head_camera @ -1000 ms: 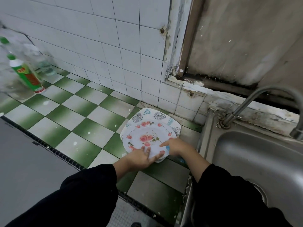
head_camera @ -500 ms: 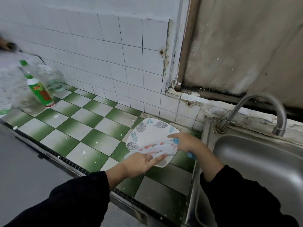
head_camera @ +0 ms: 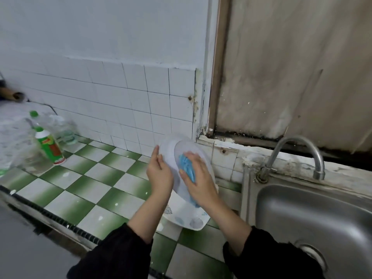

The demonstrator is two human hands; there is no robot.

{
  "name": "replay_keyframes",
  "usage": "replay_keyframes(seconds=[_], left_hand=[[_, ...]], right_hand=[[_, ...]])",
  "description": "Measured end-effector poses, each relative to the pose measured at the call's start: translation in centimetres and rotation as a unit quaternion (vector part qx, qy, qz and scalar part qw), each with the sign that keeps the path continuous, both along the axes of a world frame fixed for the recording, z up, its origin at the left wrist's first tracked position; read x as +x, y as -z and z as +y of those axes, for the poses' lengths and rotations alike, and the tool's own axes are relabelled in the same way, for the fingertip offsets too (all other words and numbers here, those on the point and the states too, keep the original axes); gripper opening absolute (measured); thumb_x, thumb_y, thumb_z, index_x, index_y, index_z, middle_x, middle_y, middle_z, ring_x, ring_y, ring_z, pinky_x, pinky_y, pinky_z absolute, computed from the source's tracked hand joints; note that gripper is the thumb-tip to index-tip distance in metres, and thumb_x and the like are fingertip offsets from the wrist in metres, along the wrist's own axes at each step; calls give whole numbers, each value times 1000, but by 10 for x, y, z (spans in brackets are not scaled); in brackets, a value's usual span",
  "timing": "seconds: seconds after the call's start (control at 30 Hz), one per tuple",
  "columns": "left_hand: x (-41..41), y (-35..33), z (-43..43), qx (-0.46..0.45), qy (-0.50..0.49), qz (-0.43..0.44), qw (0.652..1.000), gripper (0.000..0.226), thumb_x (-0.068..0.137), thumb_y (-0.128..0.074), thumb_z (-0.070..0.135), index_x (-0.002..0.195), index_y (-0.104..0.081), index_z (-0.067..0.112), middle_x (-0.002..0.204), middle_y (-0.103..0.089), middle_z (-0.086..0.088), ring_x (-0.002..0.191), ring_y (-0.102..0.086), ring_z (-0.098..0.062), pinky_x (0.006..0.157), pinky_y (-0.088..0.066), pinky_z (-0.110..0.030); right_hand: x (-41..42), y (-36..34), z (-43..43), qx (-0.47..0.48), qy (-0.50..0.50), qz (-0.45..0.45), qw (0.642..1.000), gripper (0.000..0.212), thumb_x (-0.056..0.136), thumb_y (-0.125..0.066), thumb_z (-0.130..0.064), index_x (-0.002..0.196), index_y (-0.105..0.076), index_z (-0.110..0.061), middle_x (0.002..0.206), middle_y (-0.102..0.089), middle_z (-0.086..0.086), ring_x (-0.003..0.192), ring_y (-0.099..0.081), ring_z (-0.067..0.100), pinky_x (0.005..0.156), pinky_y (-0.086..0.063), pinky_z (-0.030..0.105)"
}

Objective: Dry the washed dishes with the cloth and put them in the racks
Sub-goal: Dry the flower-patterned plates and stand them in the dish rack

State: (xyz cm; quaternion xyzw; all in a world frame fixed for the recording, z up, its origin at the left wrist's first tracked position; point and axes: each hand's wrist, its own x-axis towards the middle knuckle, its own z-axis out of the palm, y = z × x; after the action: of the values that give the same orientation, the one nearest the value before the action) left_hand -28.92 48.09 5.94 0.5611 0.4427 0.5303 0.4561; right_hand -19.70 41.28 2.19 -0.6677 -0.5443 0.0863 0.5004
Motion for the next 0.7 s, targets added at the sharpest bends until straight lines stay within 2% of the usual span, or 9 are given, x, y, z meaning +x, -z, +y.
replay_keyframes(seconds=[0.1,0.17,0.23,0.3,0.4,0.5,0.53,0.63,0.7], left_hand=[[-6,-28,-2,-18,7,-82,996,36,103,-38,6,133,-56,11,130,-59,-1,122,-53,-11,99,-38,-14],[-17,-42,-6,7,14,-109,994,33,102,-41,6,128,-60,16,123,-61,5,120,-56,-8,101,-41,-17],[-25,-51,-15,32,24,-125,991,32,102,-42,6,124,-61,20,118,-62,11,111,-58,4,96,-42,-9],[-27,-59,-27,58,30,-134,989,32,102,-41,4,121,-60,21,111,-62,18,99,-57,18,88,-41,-2],[-27,-71,-33,72,21,-147,986,32,102,-41,3,117,-61,24,109,-64,15,97,-59,16,86,-43,-4],[-41,-81,-22,60,-10,-178,982,33,101,-43,5,112,-63,29,108,-70,2,92,-66,-2,85,-50,-14],[-47,-84,-21,61,-14,-188,980,32,102,-43,5,112,-63,29,105,-71,5,87,-66,0,82,-51,-13],[-60,-89,-24,87,-11,-186,979,32,102,-45,8,110,-64,32,80,-71,23,72,-62,1,72,-50,-12],[-60,-86,-33,92,-1,-169,981,34,102,-45,9,107,-66,36,70,-68,24,68,-59,-1,71,-49,-13]], right_hand=[[18,7,11,0,-9,-44,999,53,95,-40,-53,143,-41,-32,155,-35,-4,148,-20,14,119,-17,29],[38,-7,21,51,76,25,995,47,97,-47,-44,141,-46,-26,151,-41,2,145,-28,21,118,-19,31],[54,-35,30,81,165,135,974,46,101,-47,-33,145,-42,-22,153,-38,4,145,-27,24,115,-17,26],[49,-65,37,122,193,173,958,51,99,-40,-37,148,-37,-20,154,-35,4,145,-28,23,119,-18,34],[6,-86,31,196,40,5,980,46,100,-38,-30,145,-34,-22,155,-30,-3,147,-24,18,121,-14,50],[-12,-72,15,207,-122,-246,939,46,100,-40,-23,145,-42,-13,156,-34,8,148,-25,23,122,-14,48],[-2,-69,13,208,-118,-265,934,45,100,-40,-23,144,-44,-13,155,-36,8,148,-26,24,121,-16,49],[30,-76,17,193,46,-31,980,42,101,-42,-18,143,-46,-21,154,-34,-4,147,-27,18,119,-24,47],[37,-98,22,159,145,143,966,43,102,-44,-15,144,-43,-21,150,-41,-4,140,-39,20,113,-31,33]])
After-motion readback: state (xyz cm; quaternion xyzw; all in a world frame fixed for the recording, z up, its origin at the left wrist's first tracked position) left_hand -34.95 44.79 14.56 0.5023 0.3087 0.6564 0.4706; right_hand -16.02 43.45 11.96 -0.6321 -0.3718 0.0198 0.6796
